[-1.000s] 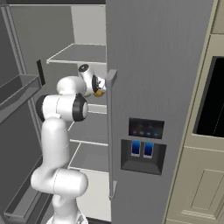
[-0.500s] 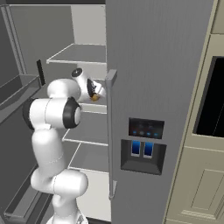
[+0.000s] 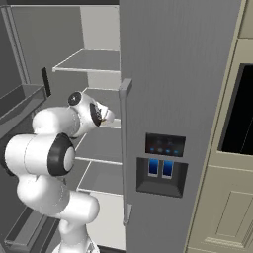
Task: Move the squash and brussel sprout from the second highest shelf to the top shelf to make space. Then, place the pitcher from the counter on the cleared second highest shelf.
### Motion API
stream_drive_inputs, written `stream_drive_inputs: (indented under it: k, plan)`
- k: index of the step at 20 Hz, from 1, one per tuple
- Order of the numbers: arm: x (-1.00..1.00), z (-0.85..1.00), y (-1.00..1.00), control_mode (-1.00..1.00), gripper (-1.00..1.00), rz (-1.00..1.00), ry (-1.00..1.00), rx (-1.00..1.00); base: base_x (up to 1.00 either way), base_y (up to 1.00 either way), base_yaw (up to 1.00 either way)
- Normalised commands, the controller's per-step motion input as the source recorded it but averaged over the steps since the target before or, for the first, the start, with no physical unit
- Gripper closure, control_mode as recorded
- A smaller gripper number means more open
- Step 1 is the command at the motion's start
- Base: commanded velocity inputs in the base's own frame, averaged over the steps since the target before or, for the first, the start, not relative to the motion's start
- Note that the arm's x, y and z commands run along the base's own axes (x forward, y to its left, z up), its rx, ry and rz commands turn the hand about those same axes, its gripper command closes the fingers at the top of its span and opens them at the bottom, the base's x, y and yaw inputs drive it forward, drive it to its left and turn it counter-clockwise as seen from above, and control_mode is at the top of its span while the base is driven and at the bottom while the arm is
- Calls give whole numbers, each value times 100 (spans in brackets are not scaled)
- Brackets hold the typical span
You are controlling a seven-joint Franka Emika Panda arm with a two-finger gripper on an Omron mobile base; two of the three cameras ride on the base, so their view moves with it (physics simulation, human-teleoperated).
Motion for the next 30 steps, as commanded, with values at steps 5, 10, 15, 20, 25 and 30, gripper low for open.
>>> stream_drive_inputs:
  k: [5,10,15,20,25,30]
  plan:
    - [-67,78,0,-100,100,0,-10,0,0,0,0]
    - [-42,96,0,-100,100,1,-4,0,0,0,0]
    - [-20,96,-1,-100,100,1,0,0,0,0,0]
    - [-12,92,0,-100,100,5,0,0,0,0,0]
    - [-2,80,0,-100,100,8,-2,0,0,0,0]
    - [4,40,0,-100,100,10,-21,0,0,0,0]
